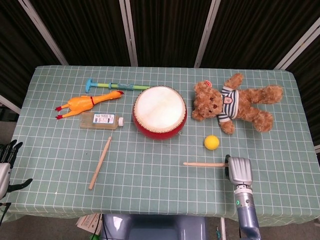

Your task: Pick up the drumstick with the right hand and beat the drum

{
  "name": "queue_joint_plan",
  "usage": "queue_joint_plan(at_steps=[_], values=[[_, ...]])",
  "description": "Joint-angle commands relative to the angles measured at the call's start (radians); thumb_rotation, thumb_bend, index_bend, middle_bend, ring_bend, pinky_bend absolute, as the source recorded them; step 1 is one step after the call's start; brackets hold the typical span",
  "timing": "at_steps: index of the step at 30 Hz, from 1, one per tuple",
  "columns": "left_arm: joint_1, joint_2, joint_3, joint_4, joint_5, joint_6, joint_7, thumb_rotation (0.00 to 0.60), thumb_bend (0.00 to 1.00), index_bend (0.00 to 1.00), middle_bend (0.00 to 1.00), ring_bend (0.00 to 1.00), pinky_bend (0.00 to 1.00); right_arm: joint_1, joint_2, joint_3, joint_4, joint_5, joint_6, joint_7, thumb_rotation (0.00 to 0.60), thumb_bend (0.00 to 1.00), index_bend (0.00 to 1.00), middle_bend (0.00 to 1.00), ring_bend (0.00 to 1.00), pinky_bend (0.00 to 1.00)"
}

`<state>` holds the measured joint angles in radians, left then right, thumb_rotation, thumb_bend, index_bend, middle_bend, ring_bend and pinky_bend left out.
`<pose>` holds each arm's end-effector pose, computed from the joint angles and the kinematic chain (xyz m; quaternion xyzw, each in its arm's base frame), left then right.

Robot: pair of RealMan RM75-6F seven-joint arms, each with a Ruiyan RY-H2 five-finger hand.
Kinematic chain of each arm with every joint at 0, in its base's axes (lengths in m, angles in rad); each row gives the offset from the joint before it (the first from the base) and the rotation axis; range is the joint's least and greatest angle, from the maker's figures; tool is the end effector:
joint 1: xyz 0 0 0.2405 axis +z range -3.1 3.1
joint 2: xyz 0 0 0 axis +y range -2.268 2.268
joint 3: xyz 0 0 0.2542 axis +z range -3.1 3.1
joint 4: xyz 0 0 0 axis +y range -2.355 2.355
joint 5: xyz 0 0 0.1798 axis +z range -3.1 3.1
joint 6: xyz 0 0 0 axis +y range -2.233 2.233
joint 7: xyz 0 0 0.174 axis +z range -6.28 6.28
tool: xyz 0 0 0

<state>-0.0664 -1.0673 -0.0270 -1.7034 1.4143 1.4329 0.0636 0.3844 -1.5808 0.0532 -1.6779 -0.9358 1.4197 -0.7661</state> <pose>-0.3069 0.1965 0.1871 -0.5851 -0.4267 -0.3393 0.6003 -0.2512 -0.2632 0.0291 0.6413 -0.4200 0.2218 0.6026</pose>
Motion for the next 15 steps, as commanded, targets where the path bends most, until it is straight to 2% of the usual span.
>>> queue_joint_plan(at_steps=[1,3,10,12,15], values=[[0.0,0.0,0.0,-0.001,0.0,-0.001,0.0,0.6,0.01,0.0,0.0,0.0,0.03,-0.002,-0.003,-0.002,0.002,-0.001,-0.008,-0.002,0.6,0.56,0.61,1.0,1.0,0.94],[-0.001,0.001,0.0,-0.002,-0.002,-0.003,-0.002,0.6,0.01,0.0,0.0,0.0,0.03,-0.005,-0.002,-0.004,0.005,-0.012,-0.008,0.0,0.6,0.55,0.53,1.0,1.0,0.94],[-0.001,0.0,0.0,-0.002,0.001,-0.003,-0.001,0.6,0.01,0.0,0.0,0.0,0.03,-0.012,0.012,-0.002,-0.004,-0.033,-0.004,-0.003,0.6,0.4,0.18,1.0,1.0,0.94],[-0.001,0.0,0.0,-0.002,0.001,-0.002,0.0,0.6,0.01,0.0,0.0,0.0,0.03,-0.011,0.026,-0.003,-0.015,-0.04,-0.003,-0.016,0.6,0.39,0.13,1.0,1.0,0.94],[0.0,0.0,0.0,-0.001,0.002,0.0,-0.001,0.6,0.01,0.0,0.0,0.0,0.03,-0.016,0.049,-0.001,-0.033,-0.049,0.003,-0.017,0.6,0.39,0.11,1.0,1.0,0.94]])
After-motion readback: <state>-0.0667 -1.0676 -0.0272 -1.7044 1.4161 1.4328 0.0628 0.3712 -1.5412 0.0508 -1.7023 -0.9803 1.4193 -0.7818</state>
